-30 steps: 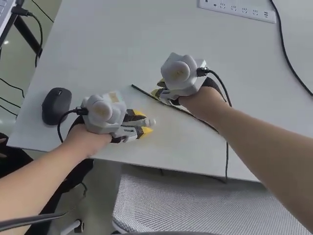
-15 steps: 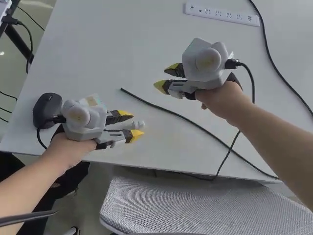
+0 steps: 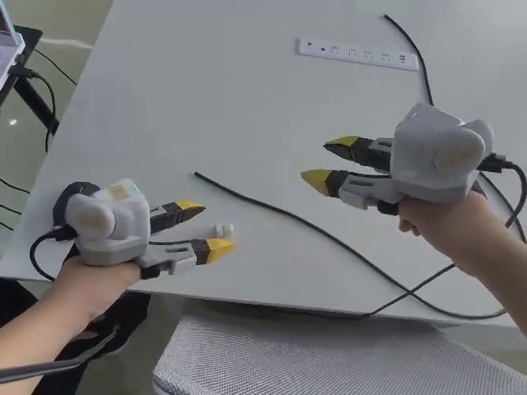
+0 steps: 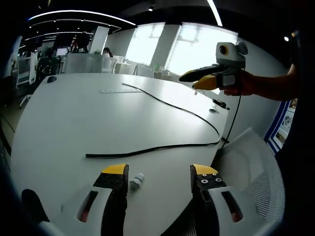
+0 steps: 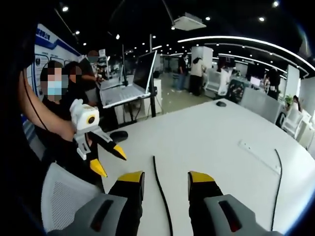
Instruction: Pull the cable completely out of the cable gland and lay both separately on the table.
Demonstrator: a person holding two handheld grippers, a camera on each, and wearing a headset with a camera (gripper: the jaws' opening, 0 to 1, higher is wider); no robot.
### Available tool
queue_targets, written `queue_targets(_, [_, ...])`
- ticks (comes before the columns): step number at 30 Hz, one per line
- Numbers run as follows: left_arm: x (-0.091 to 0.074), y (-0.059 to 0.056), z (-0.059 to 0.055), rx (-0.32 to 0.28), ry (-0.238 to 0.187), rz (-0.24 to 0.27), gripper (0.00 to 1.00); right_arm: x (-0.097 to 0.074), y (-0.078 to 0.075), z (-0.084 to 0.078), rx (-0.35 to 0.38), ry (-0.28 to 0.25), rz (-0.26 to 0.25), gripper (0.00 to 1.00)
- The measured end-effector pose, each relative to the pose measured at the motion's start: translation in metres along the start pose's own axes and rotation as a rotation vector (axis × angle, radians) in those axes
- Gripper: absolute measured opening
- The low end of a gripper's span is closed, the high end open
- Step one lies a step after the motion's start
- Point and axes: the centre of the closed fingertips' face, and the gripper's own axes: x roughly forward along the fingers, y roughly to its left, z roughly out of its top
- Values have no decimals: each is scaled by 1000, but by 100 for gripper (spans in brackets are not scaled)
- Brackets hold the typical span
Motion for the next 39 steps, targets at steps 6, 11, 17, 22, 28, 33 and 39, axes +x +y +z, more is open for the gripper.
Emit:
queue_targets(6, [-8, 1, 15, -8, -53, 65, 63, -31, 4, -7, 48, -45, -16, 43])
queue_targets(11, [-13, -5, 18, -29, -57, 81, 67, -52, 10, -24, 64, -51, -22, 48])
queue_targets(17, [-25, -12, 16, -48, -52, 119, 73, -76, 19, -50, 131, -62, -1, 60])
queue_targets(22, [-35, -23, 15, -26, -43, 128, 80, -91, 22, -74, 137, -30, 0, 64])
queue_targets(28, [-42, -30, 10, -34, -32, 120, 88, -102, 25, -104, 164, -5, 33, 74])
queue_targets(33, [-43, -37, -1, 5, 15, 115, 96, -107, 32, -120, 159, 28, 48, 81])
queue_targets(39, [-45, -43, -2, -6, 9, 121, 99, -110, 37, -131, 178, 35, 71, 93])
